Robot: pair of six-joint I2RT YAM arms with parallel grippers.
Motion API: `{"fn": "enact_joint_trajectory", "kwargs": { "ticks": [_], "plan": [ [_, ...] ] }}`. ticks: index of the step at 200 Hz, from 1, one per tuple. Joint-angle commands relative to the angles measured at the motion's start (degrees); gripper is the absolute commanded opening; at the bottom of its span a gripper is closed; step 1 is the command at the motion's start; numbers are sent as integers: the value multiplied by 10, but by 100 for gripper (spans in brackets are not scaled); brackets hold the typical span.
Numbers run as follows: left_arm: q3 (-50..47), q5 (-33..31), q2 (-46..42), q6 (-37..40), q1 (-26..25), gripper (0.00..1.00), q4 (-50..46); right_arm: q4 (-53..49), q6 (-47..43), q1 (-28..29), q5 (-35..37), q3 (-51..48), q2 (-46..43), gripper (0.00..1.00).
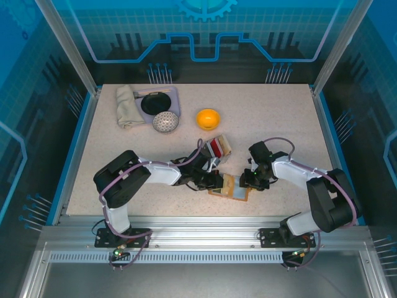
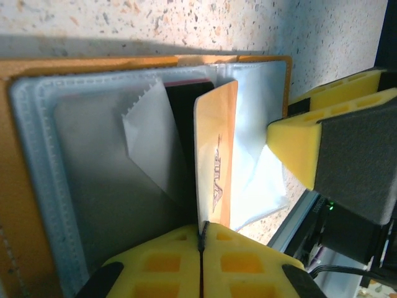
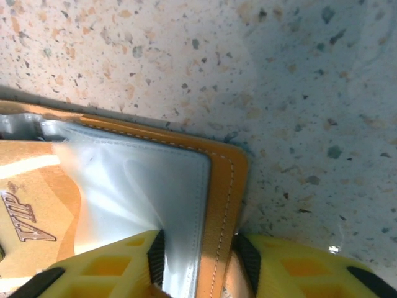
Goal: Put the credit cards into the card holder
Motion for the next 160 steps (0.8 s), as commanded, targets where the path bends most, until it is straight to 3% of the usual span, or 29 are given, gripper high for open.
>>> {"fn": "enact_joint_trajectory", "kwargs": {
  "ticks": [1, 83, 160],
  "plan": [
    [19, -20, 26, -17, -6, 8, -16, 79, -7, 4, -45, -28, 17, 44],
    [14, -11, 26, -14, -6, 10, -17, 53, 9, -15, -33, -29, -34, 56],
    [43, 7, 26, 16, -15, 12, -63, 74, 24, -28, -41, -46, -25, 39]
  ]
}}
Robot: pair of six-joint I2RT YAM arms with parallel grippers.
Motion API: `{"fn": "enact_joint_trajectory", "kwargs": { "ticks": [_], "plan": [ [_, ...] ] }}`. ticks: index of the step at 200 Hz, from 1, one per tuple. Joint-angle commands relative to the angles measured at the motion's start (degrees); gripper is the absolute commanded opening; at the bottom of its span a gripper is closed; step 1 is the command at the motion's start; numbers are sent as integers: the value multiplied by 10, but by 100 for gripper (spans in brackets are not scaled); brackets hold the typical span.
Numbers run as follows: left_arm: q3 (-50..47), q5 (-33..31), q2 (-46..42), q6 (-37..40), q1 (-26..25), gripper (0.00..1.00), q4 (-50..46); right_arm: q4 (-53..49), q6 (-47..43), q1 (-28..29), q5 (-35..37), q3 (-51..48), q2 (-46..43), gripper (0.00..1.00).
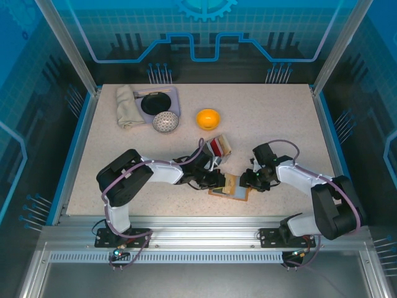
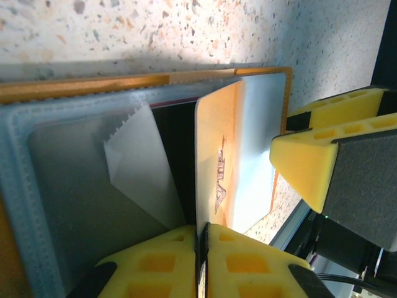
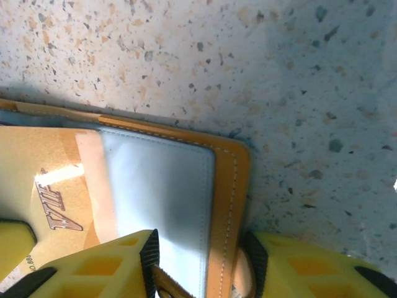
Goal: Put the credit cards into the card holder
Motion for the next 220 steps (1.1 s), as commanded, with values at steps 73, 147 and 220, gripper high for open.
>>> {"fn": "enact_joint_trajectory", "kwargs": {
  "ticks": [73, 147, 220],
  "plan": [
    [19, 28, 28, -18, -18, 13, -9, 63, 17, -8, -36, -14, 20, 39],
    [37, 4, 44, -57, -29, 18, 0, 76, 32, -9, -43, -31, 11, 39],
    [29, -51, -5, -14, -29, 28, -90, 59, 19, -13, -33, -24, 8, 38]
  ]
}}
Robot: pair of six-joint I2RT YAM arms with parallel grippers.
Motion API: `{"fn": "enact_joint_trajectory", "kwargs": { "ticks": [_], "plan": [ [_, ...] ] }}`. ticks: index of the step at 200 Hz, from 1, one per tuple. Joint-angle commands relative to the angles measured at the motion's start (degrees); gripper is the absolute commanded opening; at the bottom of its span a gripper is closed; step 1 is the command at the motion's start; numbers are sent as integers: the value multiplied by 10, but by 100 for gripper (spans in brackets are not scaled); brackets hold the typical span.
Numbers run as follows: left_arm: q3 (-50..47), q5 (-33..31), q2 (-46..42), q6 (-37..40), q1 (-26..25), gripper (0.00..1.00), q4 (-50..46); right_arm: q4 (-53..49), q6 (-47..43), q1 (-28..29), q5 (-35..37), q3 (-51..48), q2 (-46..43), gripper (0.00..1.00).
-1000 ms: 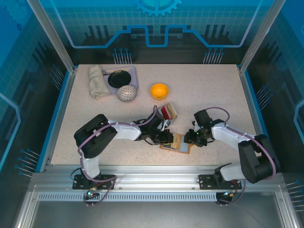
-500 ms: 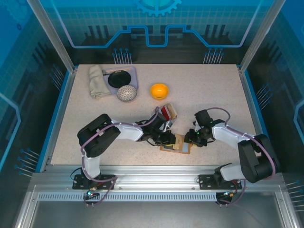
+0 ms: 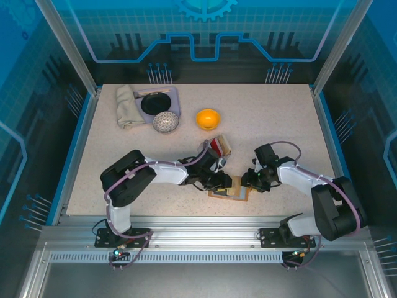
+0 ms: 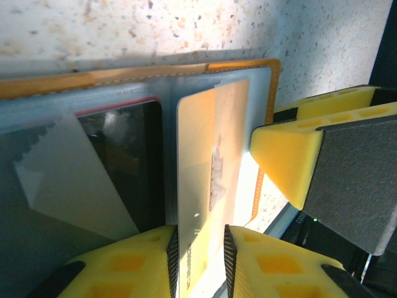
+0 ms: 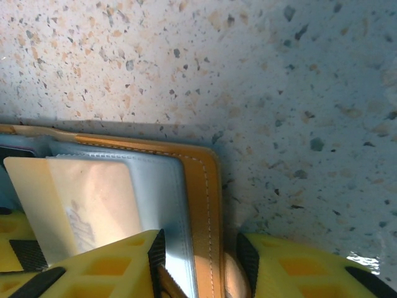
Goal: Put the credit cards into the card holder
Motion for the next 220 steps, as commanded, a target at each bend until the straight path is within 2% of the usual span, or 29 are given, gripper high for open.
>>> {"fn": "enact_joint_trajectory", "kwargs": {
  "ticks": [1, 26, 58, 171, 220],
  "plan": [
    [0, -36, -16, 26, -3, 28, -71, 44, -6, -3, -24, -13, 12, 38],
    [12, -28, -7, 34, -3, 20, -75, 47, -7, -3, -31, -13, 14, 38],
    [30, -5, 13, 39, -4, 16, -71, 54, -6, -2, -43, -13, 19, 38],
    [87, 15, 54, 63, -16, 16, -107, 62, -3, -3, -56, -17, 24, 38],
    [89, 9, 57, 61, -18, 16, -112, 33, -7, -2, -10, -11, 14, 43]
  ]
}}
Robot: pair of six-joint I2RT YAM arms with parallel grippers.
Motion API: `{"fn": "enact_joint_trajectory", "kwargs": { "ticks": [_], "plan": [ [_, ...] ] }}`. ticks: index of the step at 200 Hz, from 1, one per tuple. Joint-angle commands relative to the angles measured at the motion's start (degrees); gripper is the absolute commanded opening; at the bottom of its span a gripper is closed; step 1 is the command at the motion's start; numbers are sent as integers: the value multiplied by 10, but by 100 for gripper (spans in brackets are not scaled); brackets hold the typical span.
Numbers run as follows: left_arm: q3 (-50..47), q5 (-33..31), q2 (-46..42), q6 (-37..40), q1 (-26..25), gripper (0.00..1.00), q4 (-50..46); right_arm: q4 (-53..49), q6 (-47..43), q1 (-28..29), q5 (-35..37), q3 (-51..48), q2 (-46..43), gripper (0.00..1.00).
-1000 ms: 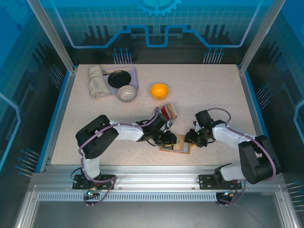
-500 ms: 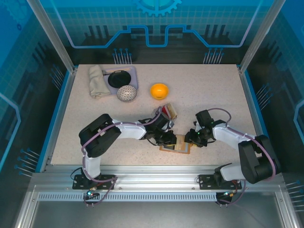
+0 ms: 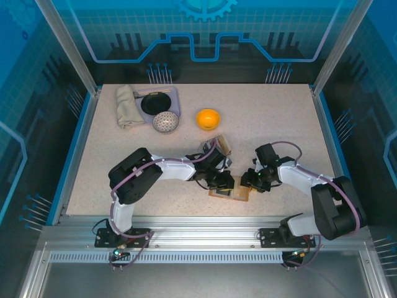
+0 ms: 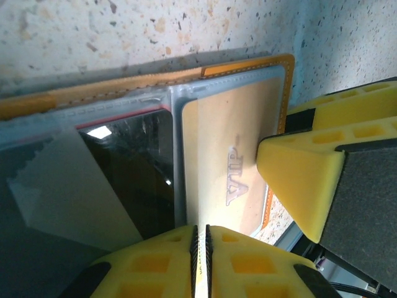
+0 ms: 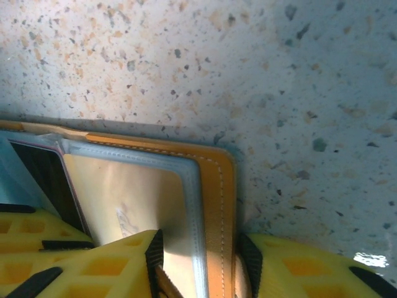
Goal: Put the credit cards into the card holder
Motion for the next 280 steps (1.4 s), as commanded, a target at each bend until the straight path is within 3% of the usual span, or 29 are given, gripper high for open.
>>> {"fn": "enact_joint_trajectory", "kwargs": {
  "ticks": [1, 71, 131, 219, 280],
  "plan": [
    [6, 2, 9, 9, -8, 16, -22, 31, -7, 3, 4, -11, 13, 43],
    [-63, -86, -53, -18, -5, 24, -42, -15, -16, 39, 69, 29, 48, 43],
    [-85, -108, -86, -38, -1, 27, -33, -42, -43, 57, 102, 63, 62, 34],
    [-100, -114, -113, -53, 0, 28, -16, -147, -41, 77, 220, 110, 45, 40],
    [-112, -118, -122, -71, 0, 28, -4, -199, -55, 89, 217, 119, 46, 37]
  ]
}}
